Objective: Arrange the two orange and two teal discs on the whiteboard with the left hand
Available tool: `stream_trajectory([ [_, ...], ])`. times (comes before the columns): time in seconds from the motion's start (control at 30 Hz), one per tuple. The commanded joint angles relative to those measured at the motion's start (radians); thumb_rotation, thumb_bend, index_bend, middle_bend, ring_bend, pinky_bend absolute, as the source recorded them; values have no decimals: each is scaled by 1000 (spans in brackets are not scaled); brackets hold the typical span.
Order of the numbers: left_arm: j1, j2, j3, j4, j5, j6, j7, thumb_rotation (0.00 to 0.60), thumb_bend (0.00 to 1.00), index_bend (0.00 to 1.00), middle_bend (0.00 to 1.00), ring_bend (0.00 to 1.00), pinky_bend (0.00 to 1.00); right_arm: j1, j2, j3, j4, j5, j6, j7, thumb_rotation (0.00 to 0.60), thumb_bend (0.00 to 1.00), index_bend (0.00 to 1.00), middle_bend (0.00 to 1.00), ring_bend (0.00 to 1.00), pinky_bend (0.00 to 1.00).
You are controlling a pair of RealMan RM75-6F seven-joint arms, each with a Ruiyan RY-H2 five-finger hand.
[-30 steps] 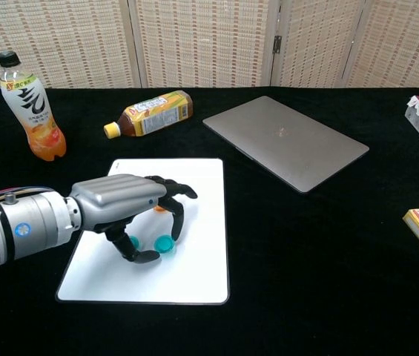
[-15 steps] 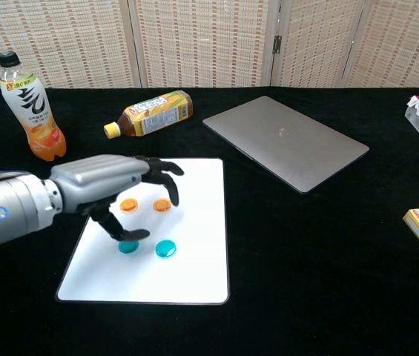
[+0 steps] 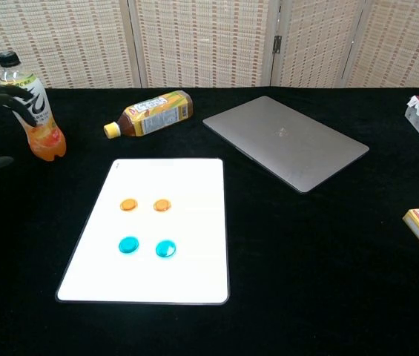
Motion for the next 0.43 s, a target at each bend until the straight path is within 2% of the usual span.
stream_trajectory([
  [0.03, 58, 42, 18, -2, 3, 63, -23, 600, 392, 320, 105, 0, 0, 4, 3, 1, -2, 4, -7, 1, 600, 578, 0, 0, 0, 0],
  [0.43, 218, 92, 46, -32, 13, 243, -25, 600, 392, 290, 105, 0, 0, 1, 2, -11, -11, -5, -7, 5, 600, 578, 0, 0, 1, 0],
])
